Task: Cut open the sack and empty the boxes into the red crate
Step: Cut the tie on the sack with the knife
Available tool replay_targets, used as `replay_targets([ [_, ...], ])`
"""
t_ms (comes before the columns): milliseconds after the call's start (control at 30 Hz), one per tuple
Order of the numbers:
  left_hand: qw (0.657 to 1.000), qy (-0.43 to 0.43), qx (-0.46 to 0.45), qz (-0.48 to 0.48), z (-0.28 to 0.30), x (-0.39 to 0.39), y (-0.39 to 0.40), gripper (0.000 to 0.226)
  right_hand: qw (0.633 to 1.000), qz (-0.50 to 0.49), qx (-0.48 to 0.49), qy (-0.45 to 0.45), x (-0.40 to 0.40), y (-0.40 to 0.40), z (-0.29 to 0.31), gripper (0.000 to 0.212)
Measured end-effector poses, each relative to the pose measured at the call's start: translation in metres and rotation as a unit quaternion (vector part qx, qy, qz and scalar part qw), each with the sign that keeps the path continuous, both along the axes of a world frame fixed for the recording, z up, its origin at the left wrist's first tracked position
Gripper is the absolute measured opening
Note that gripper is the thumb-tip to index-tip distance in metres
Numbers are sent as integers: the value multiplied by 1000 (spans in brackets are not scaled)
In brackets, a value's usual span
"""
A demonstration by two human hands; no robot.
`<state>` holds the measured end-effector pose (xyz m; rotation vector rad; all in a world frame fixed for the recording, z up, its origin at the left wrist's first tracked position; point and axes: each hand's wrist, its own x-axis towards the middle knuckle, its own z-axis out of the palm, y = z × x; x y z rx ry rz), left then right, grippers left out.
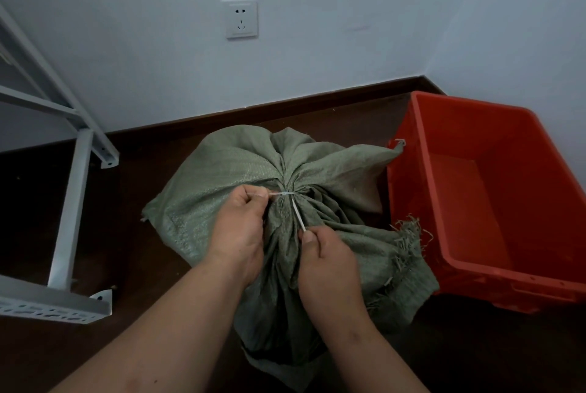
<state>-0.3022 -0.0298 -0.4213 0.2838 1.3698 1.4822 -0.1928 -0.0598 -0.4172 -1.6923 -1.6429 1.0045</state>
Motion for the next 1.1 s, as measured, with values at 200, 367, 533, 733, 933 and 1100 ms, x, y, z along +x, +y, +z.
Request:
replay_targets([
  [200,958,272,-33,-82,-5,6,-6,22,1000,-18,4,2,0,1,0,22],
  [367,923,381,-4,-59,-9,14,-3,21,1000,-15,11,-3,-2,6,4,18],
  [533,909,413,28,-47,-16,12,3,18,1000,-7,-16,18,2,0,10,21],
  [733,893,445,40,-57,-15,17,-3,18,993,-52,-66,88,1,7,4,25],
  [933,891,448,34,-59,-17,6,0,17,989,-25,-88,117,0,7,-1,26],
  [1100,876,474,33,-78,-19,11,-2,23,975,-51,-118,182,0,14,-11,23],
])
